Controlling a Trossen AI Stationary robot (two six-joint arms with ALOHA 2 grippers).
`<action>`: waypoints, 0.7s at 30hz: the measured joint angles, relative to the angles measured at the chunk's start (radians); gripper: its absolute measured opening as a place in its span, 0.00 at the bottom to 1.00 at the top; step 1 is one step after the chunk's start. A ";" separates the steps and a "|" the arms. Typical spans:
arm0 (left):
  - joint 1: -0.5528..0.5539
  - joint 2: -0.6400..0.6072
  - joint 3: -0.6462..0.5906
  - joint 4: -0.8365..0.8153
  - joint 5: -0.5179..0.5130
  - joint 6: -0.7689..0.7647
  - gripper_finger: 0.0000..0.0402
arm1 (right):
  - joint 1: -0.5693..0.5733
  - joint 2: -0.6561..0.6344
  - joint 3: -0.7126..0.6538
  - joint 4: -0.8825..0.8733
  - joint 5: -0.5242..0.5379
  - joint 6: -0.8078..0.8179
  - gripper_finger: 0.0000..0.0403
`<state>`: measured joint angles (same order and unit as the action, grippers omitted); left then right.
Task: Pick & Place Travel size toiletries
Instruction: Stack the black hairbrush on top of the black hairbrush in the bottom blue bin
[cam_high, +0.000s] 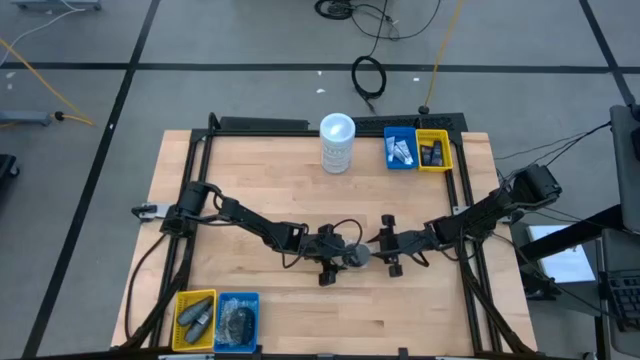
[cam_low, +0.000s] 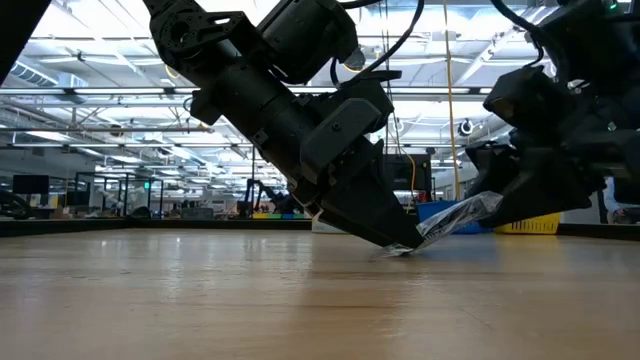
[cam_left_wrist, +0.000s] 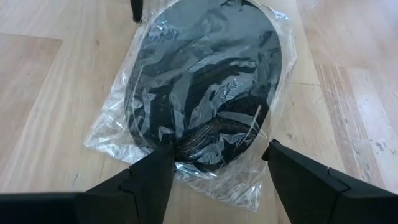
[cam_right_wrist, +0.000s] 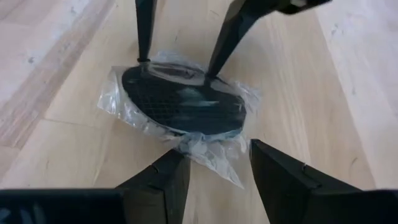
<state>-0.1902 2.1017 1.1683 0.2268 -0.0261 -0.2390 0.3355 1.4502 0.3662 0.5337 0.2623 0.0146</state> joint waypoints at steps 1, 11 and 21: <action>0.000 0.000 0.000 0.000 0.000 0.000 0.63 | 0.000 0.000 0.000 0.008 0.000 -0.002 0.39; 0.000 0.000 0.000 0.001 0.002 -0.001 0.63 | 0.001 0.000 0.000 0.023 0.012 -0.028 0.39; 0.000 0.000 -0.001 0.002 0.003 -0.001 0.63 | 0.060 -0.028 0.000 0.028 0.088 -0.137 0.39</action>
<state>-0.1902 2.1021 1.1675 0.2283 -0.0227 -0.2401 0.3954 1.4217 0.3664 0.5618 0.3505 -0.1227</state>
